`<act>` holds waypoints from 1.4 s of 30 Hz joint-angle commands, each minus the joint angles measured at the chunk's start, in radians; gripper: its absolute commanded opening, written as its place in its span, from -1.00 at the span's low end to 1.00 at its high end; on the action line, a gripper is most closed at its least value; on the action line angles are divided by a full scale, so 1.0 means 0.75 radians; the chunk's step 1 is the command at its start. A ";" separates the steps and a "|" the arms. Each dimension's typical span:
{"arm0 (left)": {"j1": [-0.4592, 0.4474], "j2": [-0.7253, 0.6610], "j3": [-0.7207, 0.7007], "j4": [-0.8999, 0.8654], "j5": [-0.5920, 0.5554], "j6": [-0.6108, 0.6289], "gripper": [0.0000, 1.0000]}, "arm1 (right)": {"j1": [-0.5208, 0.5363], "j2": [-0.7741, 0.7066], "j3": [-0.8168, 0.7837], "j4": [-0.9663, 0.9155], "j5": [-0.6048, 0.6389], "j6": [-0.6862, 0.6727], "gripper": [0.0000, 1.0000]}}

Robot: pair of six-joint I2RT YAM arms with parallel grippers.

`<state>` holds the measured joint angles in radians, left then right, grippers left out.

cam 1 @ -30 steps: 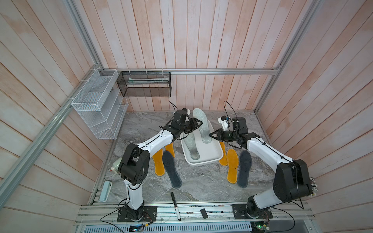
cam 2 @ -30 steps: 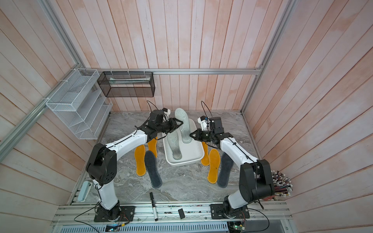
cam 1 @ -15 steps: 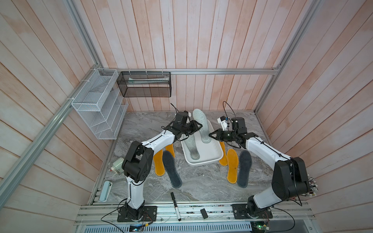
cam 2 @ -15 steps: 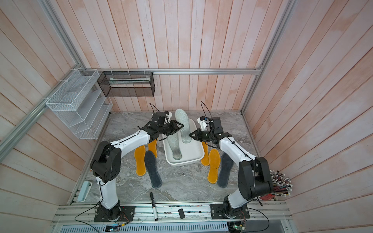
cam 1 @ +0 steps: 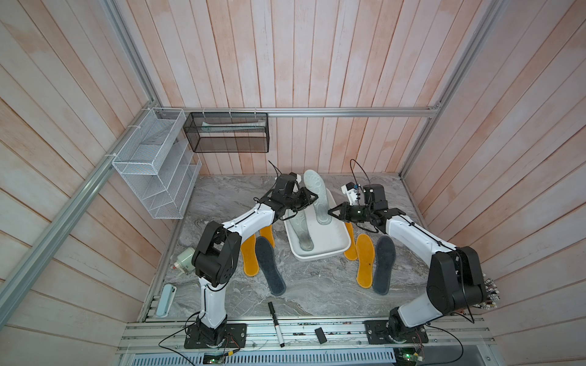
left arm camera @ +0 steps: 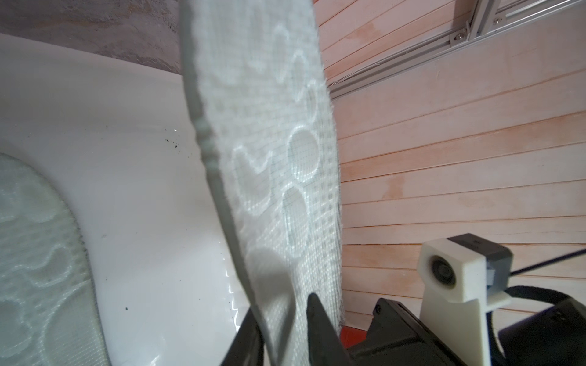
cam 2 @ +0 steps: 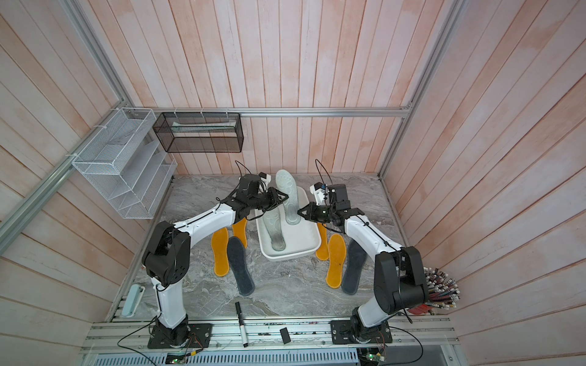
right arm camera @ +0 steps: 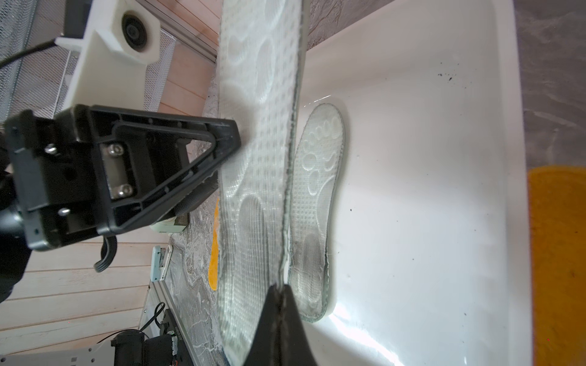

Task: Put the insoles into the storage box
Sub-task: Pick up the insole from the center of the board.

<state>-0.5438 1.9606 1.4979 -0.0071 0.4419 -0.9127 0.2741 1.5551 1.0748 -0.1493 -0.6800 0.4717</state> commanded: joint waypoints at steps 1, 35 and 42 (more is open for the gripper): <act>-0.003 0.032 0.034 0.029 0.033 0.000 -0.62 | 0.003 0.020 0.001 0.019 -0.018 0.001 -1.00; -0.045 0.092 -0.092 0.144 0.055 -0.279 -1.00 | -0.249 -0.224 -0.081 -0.084 0.116 0.017 -0.16; -0.089 0.098 -0.123 0.118 0.012 -0.303 -1.00 | -0.314 -0.277 -0.151 -0.091 0.080 0.013 -0.15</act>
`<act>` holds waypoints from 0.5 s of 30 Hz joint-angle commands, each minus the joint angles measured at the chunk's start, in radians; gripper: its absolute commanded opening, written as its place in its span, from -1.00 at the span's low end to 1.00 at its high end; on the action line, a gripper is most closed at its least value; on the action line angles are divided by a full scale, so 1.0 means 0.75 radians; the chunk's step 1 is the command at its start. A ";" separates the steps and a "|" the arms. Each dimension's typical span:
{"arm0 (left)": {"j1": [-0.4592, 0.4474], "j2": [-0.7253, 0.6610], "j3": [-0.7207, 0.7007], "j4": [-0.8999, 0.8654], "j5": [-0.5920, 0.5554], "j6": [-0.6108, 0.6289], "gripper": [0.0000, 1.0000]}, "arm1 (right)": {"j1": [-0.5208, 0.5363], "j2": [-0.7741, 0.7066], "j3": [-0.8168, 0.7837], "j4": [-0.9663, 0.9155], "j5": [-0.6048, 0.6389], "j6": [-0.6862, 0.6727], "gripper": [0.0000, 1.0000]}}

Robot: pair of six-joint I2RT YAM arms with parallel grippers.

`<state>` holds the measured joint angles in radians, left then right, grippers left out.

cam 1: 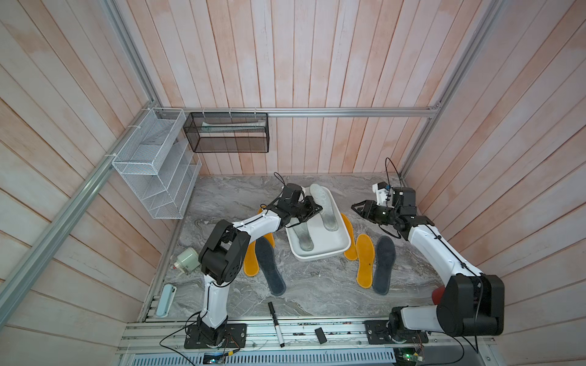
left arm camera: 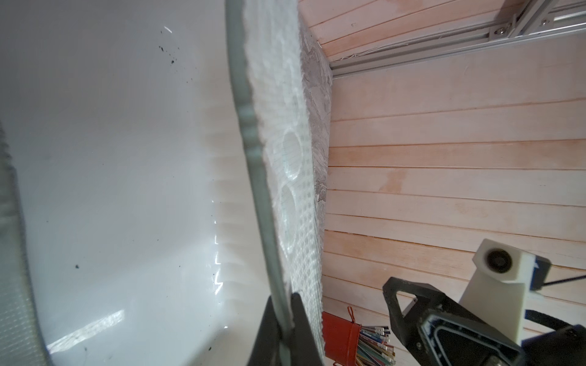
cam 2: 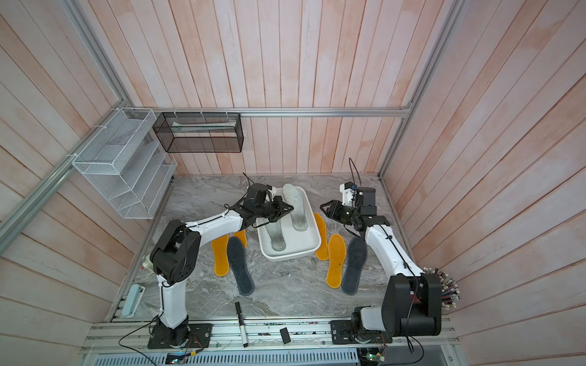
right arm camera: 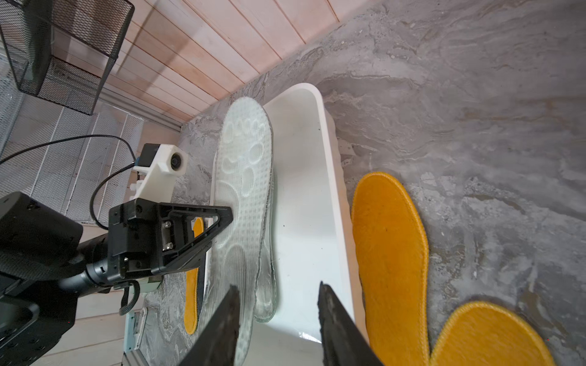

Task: Put the insoles into the storage box
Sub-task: Pick up the insole from the center of the board, then place the insole in the storage box.

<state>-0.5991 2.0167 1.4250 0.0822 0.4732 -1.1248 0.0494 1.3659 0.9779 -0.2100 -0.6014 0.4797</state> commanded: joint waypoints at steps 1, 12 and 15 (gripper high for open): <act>-0.019 0.029 -0.034 0.008 -0.031 -0.034 -1.00 | -0.020 -0.027 -0.028 -0.015 -0.032 -0.004 -0.15; -0.034 0.119 -0.023 -0.011 -0.051 -0.065 -1.00 | -0.052 -0.041 -0.089 0.003 -0.086 -0.018 -0.15; -0.034 0.148 -0.001 -0.034 -0.058 -0.059 -1.00 | -0.055 -0.029 -0.089 0.014 -0.096 -0.016 -0.15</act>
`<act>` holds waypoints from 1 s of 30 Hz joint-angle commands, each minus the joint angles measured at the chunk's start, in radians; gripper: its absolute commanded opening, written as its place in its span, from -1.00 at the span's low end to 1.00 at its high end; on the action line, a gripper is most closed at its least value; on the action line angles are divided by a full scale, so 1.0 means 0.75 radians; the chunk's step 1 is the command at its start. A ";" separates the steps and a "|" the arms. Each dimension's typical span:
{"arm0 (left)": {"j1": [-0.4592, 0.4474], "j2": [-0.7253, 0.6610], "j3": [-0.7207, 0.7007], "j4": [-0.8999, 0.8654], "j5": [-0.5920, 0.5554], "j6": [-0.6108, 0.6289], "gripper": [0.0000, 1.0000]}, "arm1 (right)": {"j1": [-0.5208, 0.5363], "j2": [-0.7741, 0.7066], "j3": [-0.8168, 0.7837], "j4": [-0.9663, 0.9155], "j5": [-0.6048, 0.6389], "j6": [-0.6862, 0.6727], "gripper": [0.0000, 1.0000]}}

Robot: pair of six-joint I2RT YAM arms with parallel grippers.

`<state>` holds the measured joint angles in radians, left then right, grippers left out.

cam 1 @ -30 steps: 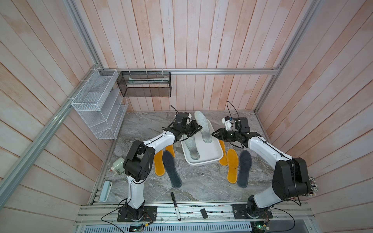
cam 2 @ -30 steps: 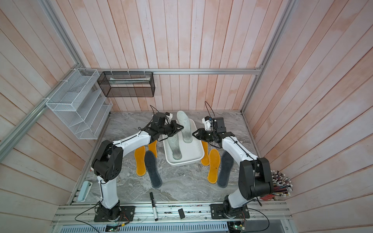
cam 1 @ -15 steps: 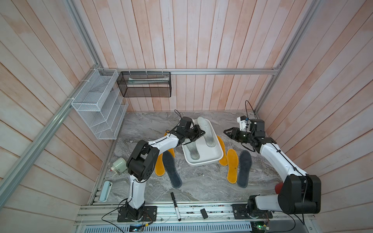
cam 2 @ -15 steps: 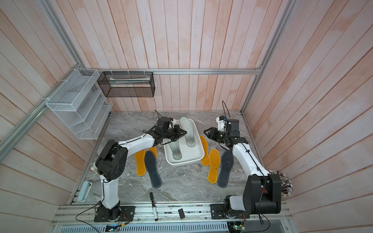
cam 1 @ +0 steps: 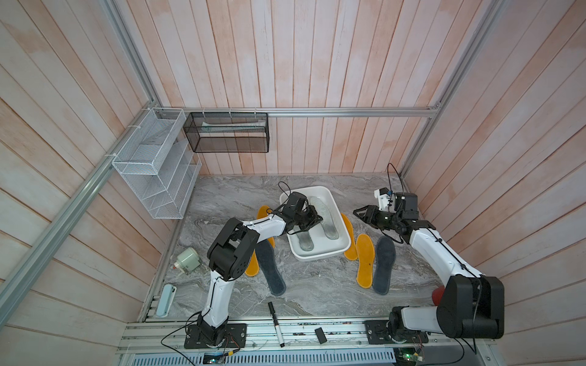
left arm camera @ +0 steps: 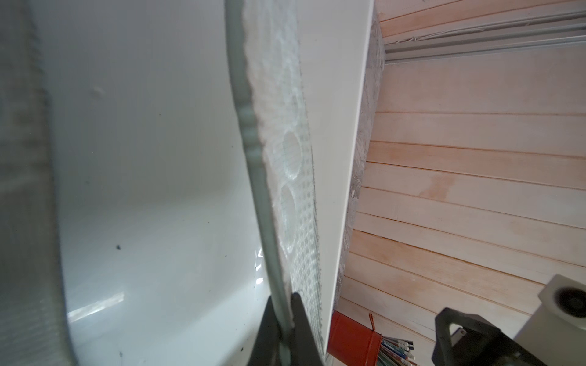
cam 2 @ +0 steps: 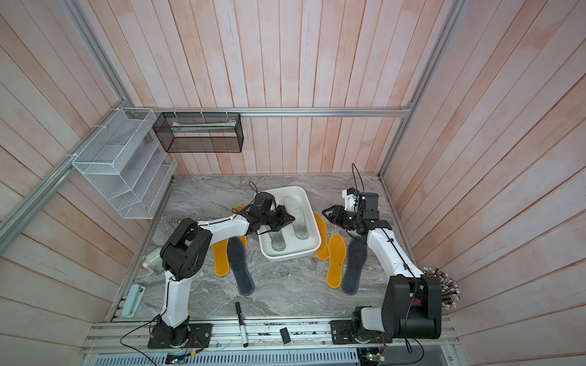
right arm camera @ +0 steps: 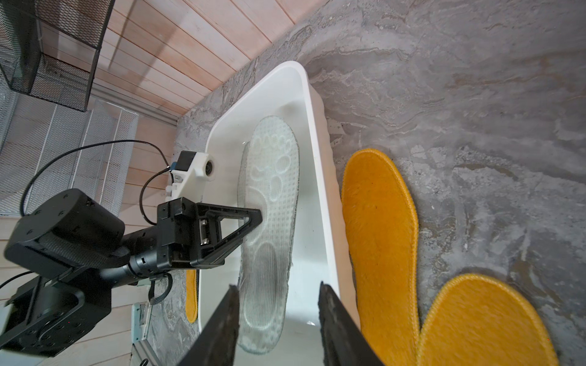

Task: Put the insoles into the storage box
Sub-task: Place the insole in the storage box.

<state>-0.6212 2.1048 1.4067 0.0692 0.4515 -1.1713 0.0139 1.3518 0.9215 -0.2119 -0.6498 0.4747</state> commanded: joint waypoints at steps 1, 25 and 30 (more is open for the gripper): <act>-0.004 0.041 0.029 -0.014 -0.026 -0.002 -1.00 | -0.009 -0.007 -0.010 0.015 -0.035 -0.009 -0.14; 0.011 0.157 0.161 -0.116 -0.027 0.053 -1.00 | -0.023 0.063 0.009 0.045 -0.056 -0.003 -0.14; 0.021 0.163 0.158 -0.125 -0.028 0.042 -1.00 | -0.029 0.073 0.016 0.052 -0.063 -0.003 -0.14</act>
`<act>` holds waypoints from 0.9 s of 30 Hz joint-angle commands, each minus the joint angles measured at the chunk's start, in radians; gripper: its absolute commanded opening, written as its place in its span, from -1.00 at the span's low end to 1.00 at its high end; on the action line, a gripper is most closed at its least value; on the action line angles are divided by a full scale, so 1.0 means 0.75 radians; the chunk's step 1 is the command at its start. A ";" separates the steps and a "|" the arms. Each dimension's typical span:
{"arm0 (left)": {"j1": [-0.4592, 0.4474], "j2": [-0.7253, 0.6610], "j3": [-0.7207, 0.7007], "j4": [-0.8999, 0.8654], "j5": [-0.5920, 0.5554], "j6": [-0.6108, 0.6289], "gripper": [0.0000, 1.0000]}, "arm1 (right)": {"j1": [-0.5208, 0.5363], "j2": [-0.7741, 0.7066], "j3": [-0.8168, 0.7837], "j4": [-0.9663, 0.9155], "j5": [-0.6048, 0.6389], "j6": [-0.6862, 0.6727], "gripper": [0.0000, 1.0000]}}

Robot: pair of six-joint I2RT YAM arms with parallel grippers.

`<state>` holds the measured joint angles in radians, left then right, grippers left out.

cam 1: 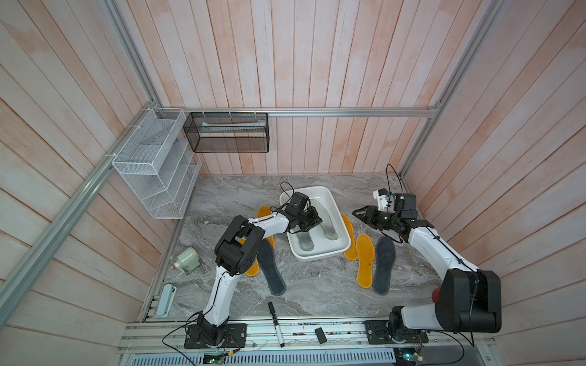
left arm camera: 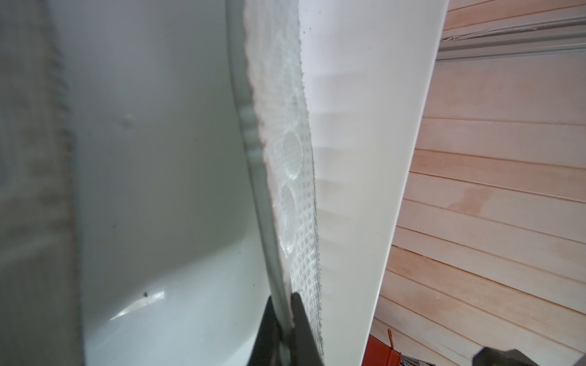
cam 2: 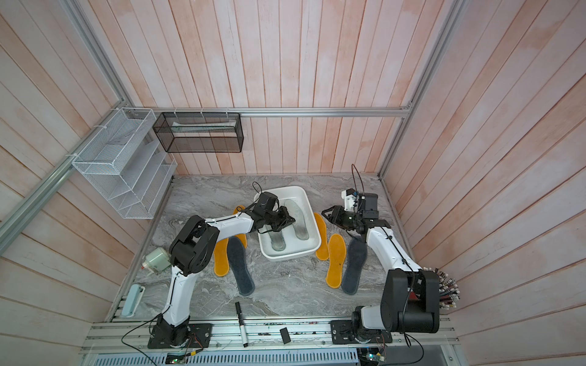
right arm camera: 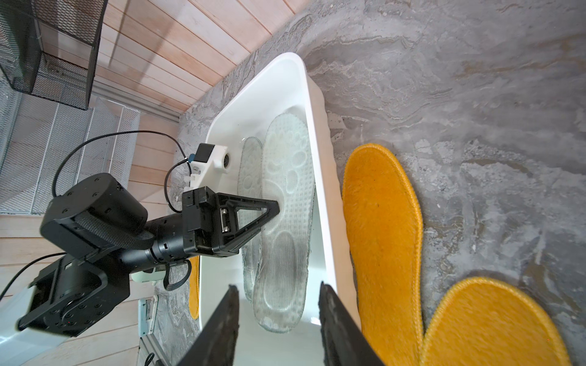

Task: Put the insoles into the storage box
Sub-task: Place the insole in the storage box.

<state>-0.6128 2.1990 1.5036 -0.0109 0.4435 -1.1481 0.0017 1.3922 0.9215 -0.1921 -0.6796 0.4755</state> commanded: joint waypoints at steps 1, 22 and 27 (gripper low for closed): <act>0.012 0.041 0.028 -0.017 -0.017 0.009 -1.00 | -0.014 0.021 0.017 0.029 -0.022 -0.004 -0.14; 0.018 0.095 0.104 -0.079 -0.010 -0.017 -0.83 | -0.036 0.078 0.058 0.029 -0.057 -0.023 -0.14; 0.017 0.096 0.102 -0.080 -0.009 -0.022 -0.75 | -0.040 0.081 0.054 0.029 -0.064 -0.025 -0.14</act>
<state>-0.6041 2.2536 1.5612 -0.0605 0.4438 -1.1633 -0.0216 1.4422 0.9367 -0.1795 -0.7090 0.4709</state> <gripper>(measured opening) 0.129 0.432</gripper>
